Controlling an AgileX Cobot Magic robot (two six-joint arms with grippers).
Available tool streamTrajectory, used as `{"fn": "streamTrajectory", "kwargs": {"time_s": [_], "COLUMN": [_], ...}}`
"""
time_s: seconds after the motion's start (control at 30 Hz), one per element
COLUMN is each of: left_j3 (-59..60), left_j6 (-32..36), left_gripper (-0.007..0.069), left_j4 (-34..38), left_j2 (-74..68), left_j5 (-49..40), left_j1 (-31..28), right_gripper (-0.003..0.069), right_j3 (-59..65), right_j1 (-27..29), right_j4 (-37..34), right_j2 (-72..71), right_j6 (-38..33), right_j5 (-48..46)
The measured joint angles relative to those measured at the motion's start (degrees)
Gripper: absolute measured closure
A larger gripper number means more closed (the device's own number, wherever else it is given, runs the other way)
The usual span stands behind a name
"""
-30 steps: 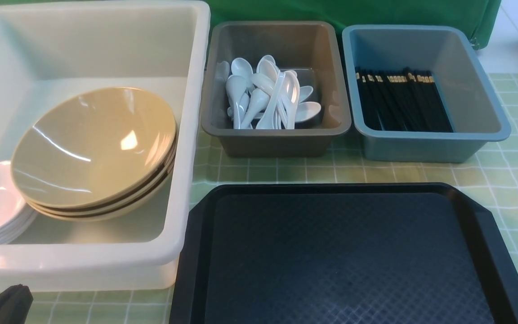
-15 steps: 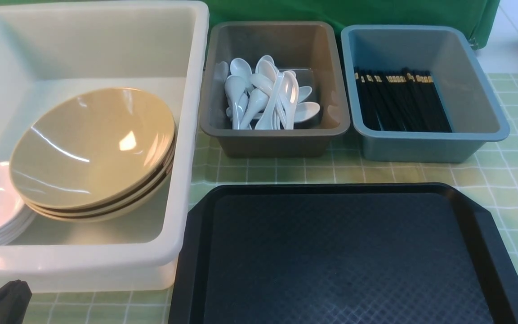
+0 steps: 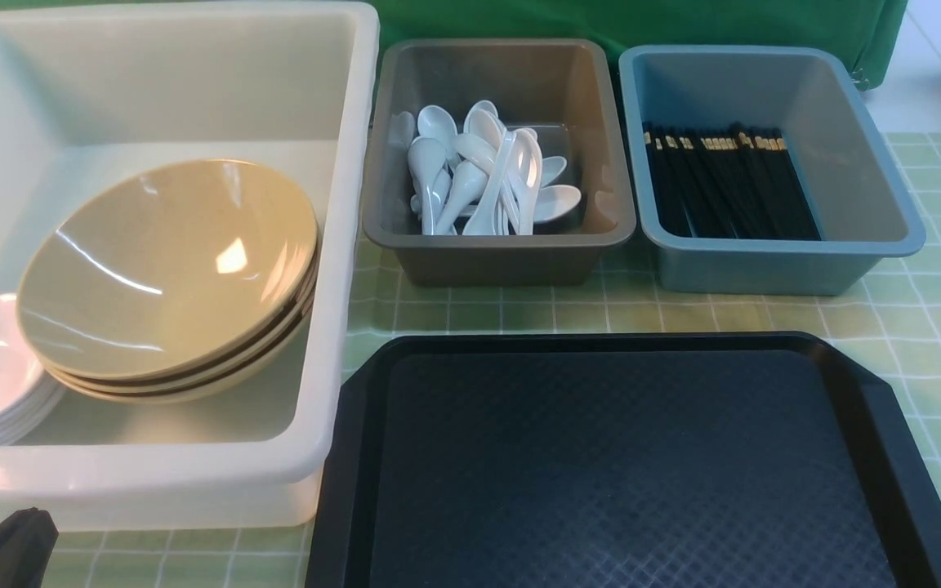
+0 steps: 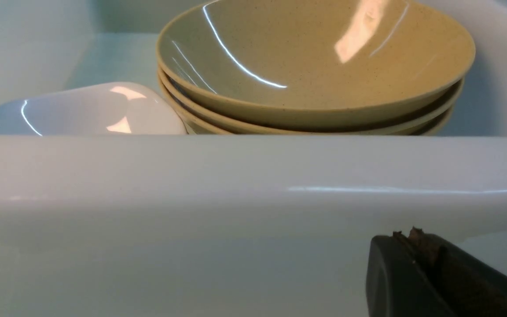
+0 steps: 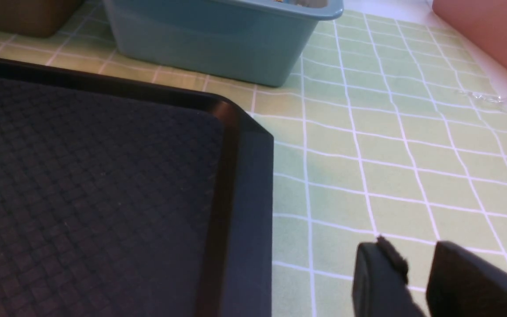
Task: On green table put chopsticks spoon bowls plates into blue grey white boxes.
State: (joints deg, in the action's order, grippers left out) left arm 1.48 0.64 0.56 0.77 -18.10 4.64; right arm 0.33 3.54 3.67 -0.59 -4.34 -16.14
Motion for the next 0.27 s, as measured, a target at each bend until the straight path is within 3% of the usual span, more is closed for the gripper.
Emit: {"fn": "streamTrajectory", "kwargs": {"time_s": [0.27], "left_j3": [0.0], "left_j6": [0.0], "left_gripper": [0.0626], "left_j4": [0.0], "left_j2": [0.0], "left_j5": [0.0], "left_j1": [0.0], "right_gripper": [0.0467], "right_j3": [0.0], "right_j1": [0.0], "right_j4": [0.0], "right_j2": [0.0], "right_j6": [0.0], "right_j5": [0.0]}}
